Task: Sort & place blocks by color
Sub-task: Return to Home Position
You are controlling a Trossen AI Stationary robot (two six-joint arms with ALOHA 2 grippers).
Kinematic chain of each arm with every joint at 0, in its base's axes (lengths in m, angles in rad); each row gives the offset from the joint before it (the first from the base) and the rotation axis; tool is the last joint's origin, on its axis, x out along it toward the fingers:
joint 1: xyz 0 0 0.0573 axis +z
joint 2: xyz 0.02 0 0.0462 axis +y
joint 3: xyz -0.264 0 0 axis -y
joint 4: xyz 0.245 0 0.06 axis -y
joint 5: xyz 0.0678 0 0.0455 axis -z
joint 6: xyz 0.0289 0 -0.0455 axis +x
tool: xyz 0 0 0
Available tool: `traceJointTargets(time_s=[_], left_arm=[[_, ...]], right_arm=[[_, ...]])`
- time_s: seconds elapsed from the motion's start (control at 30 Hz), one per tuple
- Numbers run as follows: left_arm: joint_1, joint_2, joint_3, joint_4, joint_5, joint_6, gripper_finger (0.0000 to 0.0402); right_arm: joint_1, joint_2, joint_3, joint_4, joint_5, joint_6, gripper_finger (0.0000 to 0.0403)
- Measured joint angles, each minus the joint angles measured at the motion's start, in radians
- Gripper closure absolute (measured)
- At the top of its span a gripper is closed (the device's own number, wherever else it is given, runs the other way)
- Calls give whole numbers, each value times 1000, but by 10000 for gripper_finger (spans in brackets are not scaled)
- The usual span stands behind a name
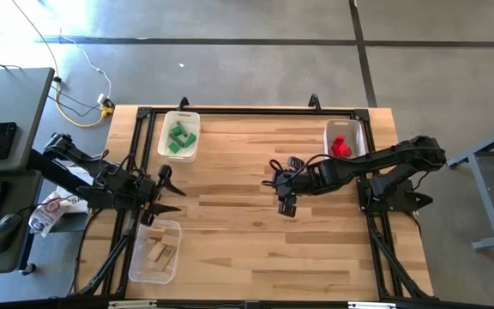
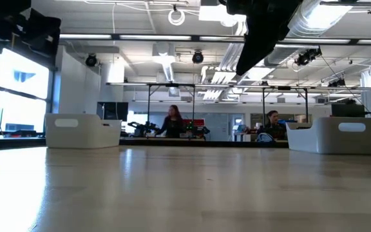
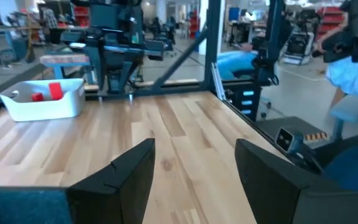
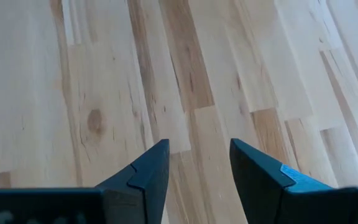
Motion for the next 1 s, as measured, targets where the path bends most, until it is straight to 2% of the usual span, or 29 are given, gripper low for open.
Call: traceJointTargets(time_s=[0.3, 0.63, 0.73, 0.83, 1.0], left_arm=[[31, -115, -98, -30, -133, 31, 193], [200, -125, -100, -32, -96, 105, 193], [262, -125, -100, -35, -39, 103, 193], [315, -125, -100, -47, 64, 98, 193], [362, -125, -100, -52, 178, 97, 193]], right_arm=[[-60, 0, 0, 0, -90, -16, 247], [-125, -25, 0, -47, -97, -84, 247], [-140, -74, 0, -64, -66, -112, 247], [-152, -148, 0, -68, -23, -123, 247], [-156, -279, -1, -67, 52, -124, 247]])
